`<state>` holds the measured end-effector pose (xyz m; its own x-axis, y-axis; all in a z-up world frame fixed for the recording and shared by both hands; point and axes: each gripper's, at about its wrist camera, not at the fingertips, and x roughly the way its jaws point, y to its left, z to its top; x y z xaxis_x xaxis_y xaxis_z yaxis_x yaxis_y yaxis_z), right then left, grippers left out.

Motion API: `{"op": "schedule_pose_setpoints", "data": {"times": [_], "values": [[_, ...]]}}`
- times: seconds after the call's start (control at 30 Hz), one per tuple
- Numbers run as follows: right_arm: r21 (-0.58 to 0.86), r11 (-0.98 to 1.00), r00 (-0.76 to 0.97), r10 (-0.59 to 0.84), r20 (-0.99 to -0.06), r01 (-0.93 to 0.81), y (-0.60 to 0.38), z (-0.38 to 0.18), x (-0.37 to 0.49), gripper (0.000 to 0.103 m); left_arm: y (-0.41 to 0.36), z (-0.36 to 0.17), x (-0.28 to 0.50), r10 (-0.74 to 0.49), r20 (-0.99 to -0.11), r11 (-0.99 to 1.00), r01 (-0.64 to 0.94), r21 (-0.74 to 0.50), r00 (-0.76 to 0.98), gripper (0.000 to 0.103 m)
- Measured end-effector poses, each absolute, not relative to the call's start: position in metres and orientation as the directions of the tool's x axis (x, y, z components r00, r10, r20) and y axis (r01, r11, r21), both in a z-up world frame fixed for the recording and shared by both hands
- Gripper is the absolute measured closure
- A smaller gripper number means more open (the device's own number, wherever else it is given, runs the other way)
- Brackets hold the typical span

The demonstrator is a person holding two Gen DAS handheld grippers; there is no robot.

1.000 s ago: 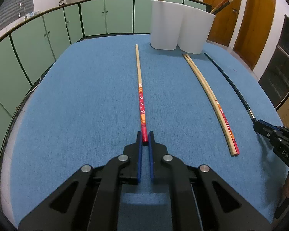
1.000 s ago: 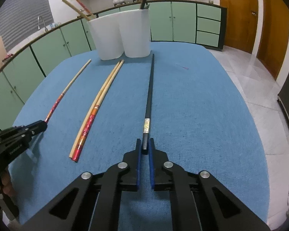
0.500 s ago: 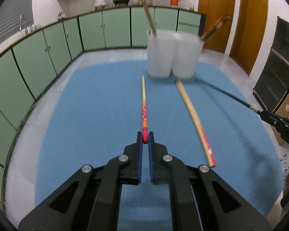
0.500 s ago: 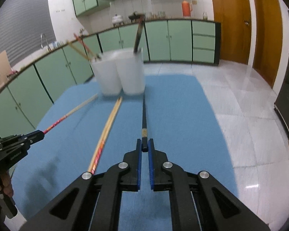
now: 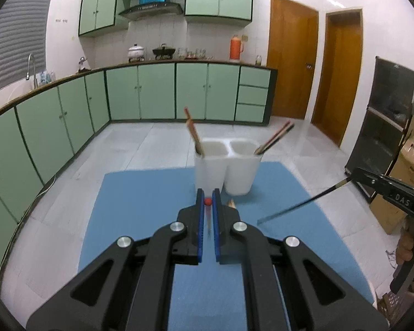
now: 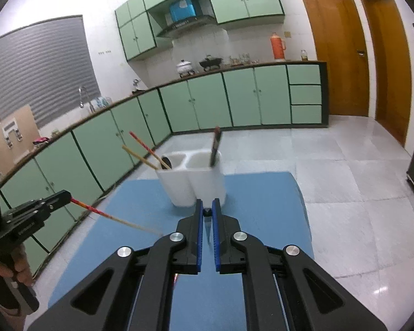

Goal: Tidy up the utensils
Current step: 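Lift both chopsticks and carry them above the white holder, then open both grippers to drop the chopsticks into the holder compartments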

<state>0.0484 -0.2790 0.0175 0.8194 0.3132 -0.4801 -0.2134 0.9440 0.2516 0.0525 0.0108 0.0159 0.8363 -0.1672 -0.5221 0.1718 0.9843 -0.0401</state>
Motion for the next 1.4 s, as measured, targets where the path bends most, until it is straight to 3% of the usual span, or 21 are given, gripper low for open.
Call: {"op": "schedule_pose_setpoints", "data": {"times": [0.53,1.03,1.4], "values": [[0.203,0.92,0.82,0.391,-0.419,-0.335,-0.262,0.072,0.075,0.097,0.002,0.055,0.074,-0.226,-0.448,0.972,0.232,-0.043,0.865,0.098],[0.156,0.909,0.864,0.416,-0.283,-0.386,-0.244,0.161,0.148,0.097,-0.027,0.145,0.13,-0.252,-0.234,0.966,0.26,0.004,0.939,0.098],[0.151,0.933,0.875,0.36,-0.324,-0.328,-0.236,0.137,0.224,0.097,-0.047,0.118,0.216,-0.224,-0.261,0.971,0.237,0.018,0.939,0.098]]}}
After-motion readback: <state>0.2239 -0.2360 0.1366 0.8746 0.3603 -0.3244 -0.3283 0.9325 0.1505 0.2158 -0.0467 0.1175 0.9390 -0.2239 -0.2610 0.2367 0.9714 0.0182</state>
